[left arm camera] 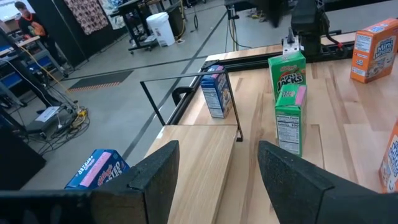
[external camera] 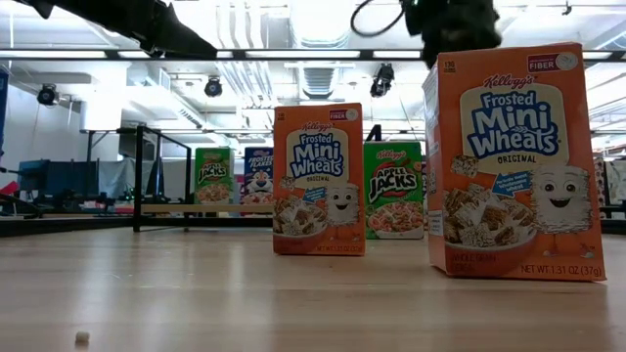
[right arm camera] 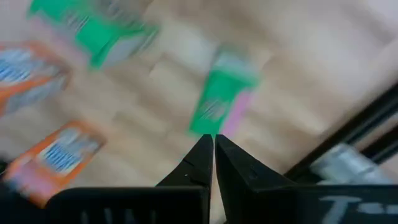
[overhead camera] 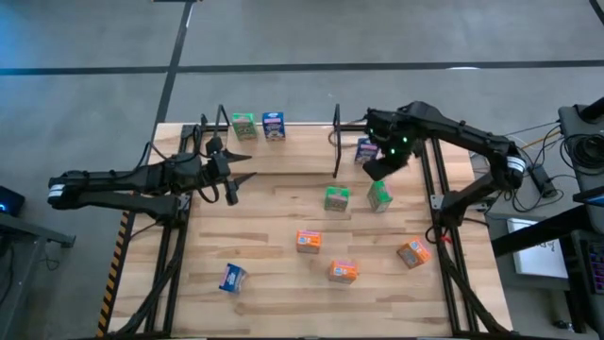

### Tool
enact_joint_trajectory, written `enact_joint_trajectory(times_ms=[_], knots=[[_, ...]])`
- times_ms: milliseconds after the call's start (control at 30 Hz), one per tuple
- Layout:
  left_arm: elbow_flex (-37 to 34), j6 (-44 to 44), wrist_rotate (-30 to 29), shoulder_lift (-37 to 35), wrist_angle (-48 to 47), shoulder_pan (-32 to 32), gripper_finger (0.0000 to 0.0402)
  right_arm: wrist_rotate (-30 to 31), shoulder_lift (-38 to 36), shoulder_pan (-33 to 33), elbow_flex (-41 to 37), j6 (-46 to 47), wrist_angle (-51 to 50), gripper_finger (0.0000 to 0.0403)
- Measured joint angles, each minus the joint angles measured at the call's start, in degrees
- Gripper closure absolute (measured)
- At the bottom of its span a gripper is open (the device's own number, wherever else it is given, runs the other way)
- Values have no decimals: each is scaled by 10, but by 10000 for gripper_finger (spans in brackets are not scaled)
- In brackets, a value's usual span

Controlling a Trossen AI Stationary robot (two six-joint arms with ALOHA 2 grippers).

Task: Stack cereal on shelf
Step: Put the top right orange cereal box on the shelf

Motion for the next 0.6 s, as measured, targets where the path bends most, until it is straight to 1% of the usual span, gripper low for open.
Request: enact_joint_trajectory(times_ms=[100,233,467,600], knots=[[0,0,0,0,0,0,200,-32,-10,42,-4,51,-9,394],[0,0,0,0,0,0,200,-51,-25,105,-23,115,-13,394],[0,0,0,0,0,0,200,-50,-46,242,-75,219,-2,394],[0,0,0,0,0,0,200,-46,-59,321,-107,311,28,394]])
